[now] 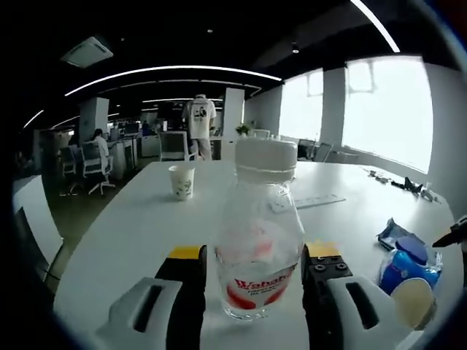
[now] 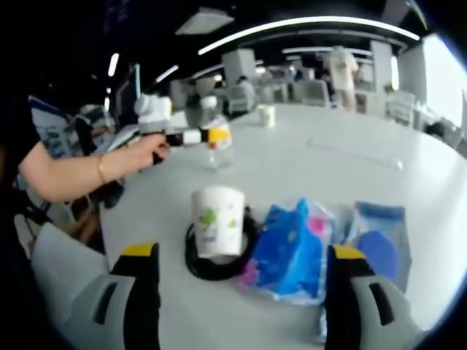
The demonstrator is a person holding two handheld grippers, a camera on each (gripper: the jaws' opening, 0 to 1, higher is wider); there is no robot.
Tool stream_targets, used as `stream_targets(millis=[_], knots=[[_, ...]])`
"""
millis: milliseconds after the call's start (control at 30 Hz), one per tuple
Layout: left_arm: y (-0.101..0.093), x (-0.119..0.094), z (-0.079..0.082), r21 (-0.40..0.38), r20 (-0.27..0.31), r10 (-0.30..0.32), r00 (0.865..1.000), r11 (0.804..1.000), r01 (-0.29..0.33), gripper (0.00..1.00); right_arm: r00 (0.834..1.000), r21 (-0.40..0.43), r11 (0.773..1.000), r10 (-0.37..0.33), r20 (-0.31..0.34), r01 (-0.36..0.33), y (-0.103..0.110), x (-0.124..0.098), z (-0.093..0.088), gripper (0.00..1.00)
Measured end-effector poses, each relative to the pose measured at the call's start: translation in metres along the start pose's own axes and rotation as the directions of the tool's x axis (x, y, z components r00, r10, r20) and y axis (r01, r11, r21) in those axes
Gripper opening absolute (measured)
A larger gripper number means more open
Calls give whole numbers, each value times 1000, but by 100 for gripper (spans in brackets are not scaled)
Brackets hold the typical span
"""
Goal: Arrange the tabletop items into an orderly group along one side of the table until the central work area is clear of visible clutter.
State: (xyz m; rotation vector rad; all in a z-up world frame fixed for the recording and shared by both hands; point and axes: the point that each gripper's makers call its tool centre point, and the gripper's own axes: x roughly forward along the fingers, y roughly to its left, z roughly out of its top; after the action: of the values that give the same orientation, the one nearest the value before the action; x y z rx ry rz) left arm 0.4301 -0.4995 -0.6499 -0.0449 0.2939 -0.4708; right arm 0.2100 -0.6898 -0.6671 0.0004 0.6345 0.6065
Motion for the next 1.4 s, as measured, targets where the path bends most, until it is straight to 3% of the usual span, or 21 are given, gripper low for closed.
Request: stream_targets(millis=[267,367,467,667,967,1067,1400], knots=[[-1,-6,14,16,13,-9,1000,1000,9,61,1000,9,1000,29,4,-29,4,5,3,92],[-3,-10,19,5,20,-23,1000,1000,23,72,999,22,999,41,12,-41,6,7,6,92],[-7,-17,22,31,25,-31,999,999,30,75,998,28,998,52,26,-52,10,9,9,91],[-12,-30,16,26,-1,-44,999,999,44,83,997,17,997,75,34,-75,20,14,13,90],[-28,-47,17,6,5,-77,997,997,77,100,994,-33,994,108,11,-108,30,22,8,87],[-32,-55,17,21,-10,-71,997,997,71,100,996,-80,992,94,8,-93,31,23,8,85],[-55,-76,15,-10,-17,-118,993,993,117,100,995,-97,991,95,-1,-95,32,31,5,77]])
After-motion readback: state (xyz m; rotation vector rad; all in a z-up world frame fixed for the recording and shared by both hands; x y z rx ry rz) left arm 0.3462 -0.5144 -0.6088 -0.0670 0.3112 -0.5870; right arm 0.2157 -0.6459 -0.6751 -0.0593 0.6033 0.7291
